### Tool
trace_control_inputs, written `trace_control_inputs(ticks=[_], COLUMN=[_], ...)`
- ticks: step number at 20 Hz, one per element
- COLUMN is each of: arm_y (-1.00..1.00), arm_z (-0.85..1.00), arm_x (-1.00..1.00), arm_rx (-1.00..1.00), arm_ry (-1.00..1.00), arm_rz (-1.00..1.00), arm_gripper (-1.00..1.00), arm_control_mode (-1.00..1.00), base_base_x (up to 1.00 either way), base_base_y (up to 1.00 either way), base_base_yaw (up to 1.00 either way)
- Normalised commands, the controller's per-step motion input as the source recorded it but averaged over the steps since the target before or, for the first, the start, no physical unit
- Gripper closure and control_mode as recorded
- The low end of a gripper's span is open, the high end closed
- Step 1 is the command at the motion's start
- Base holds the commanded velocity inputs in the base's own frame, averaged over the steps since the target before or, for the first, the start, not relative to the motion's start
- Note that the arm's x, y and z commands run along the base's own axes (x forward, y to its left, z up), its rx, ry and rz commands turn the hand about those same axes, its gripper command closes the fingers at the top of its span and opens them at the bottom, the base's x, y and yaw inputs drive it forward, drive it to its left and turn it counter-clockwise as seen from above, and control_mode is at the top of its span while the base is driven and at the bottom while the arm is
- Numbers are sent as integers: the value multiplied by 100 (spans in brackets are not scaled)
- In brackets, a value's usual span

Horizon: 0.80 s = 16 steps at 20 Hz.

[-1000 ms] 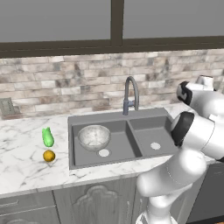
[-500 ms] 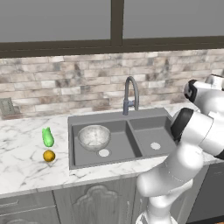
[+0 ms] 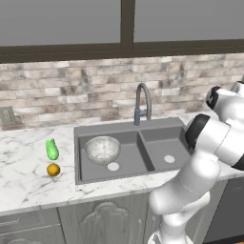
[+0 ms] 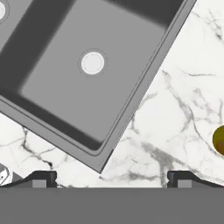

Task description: Remove the lemon and corn from the sink. Then move the bowl and cup from the counter to the sink for washing.

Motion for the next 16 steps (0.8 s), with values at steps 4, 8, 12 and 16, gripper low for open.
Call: trace_control_inputs(ticks=[4,8,12,16], arm_y=[-23,-20,-20,-17], arm_z=[0,0,2,1], arm_x=[11,14,16,18], arm_rx=[0,-2,-2,-2], arm_ry=[-4,-2,-2,0], arm_rz=[0,0,0,0], arm_gripper=[-100,-100,-100,-100], arm_control_mode=[-100,-100,-100,-100], base_base_x=[0,0,0,0], base_base_y=[0,0,0,0], base_base_yaw=[0,0,0,0])
